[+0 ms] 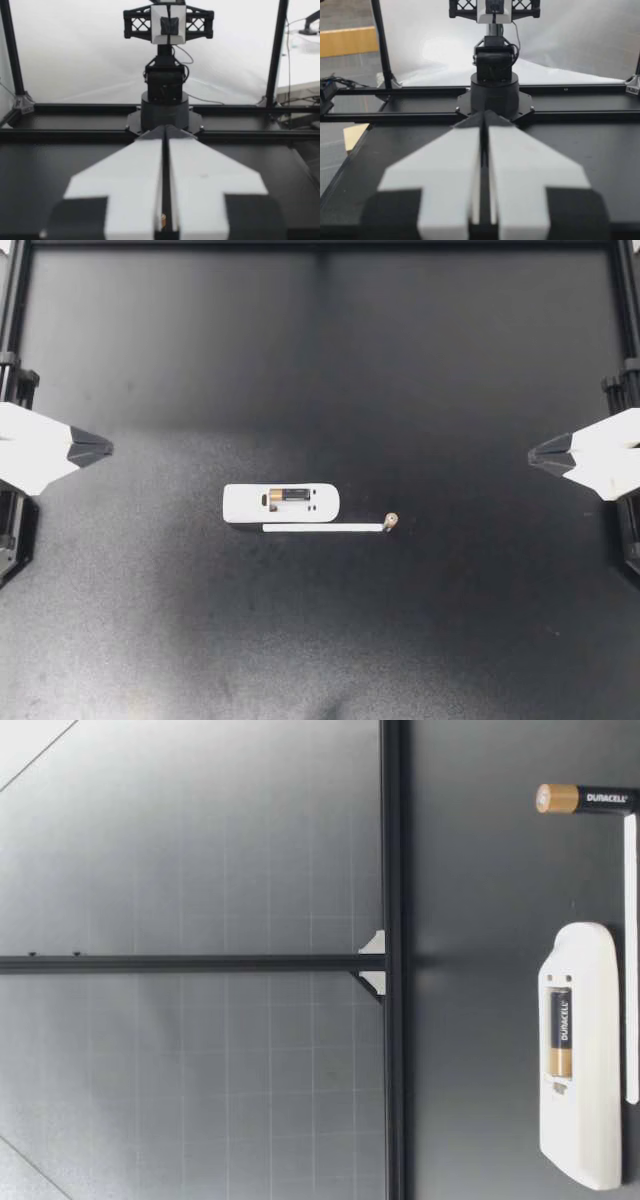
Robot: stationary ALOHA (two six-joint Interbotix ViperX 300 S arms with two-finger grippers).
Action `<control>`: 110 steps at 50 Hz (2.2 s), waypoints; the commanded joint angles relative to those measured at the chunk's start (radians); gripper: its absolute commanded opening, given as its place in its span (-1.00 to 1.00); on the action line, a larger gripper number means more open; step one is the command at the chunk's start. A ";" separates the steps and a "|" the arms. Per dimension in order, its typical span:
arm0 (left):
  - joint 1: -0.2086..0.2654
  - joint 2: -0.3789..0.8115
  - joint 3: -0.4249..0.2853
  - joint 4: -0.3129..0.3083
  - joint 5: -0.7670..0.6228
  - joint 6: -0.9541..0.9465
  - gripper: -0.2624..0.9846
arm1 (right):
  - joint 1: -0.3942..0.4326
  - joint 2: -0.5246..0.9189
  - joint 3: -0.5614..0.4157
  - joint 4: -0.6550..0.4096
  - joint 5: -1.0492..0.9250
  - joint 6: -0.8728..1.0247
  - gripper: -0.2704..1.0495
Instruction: Place the battery into the slot of the remote controller.
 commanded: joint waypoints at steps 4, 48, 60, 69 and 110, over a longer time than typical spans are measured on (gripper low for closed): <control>0.012 0.009 -0.012 0.000 -0.012 0.000 -0.81 | 0.006 0.014 -0.029 -0.002 -0.006 0.005 -0.82; 0.012 0.035 0.006 0.000 -0.084 0.003 -0.81 | -0.049 0.624 -0.489 0.005 0.710 0.031 -0.82; 0.012 0.037 0.011 0.000 -0.084 0.003 -0.81 | -0.049 0.749 -0.557 0.002 0.851 0.032 -0.75; 0.011 0.037 0.018 0.000 -0.084 0.002 -0.81 | -0.052 0.819 -0.584 0.000 0.891 0.031 -0.55; 0.012 0.037 0.032 0.000 -0.084 0.002 -0.81 | -0.051 0.979 -0.588 0.002 0.867 0.020 0.07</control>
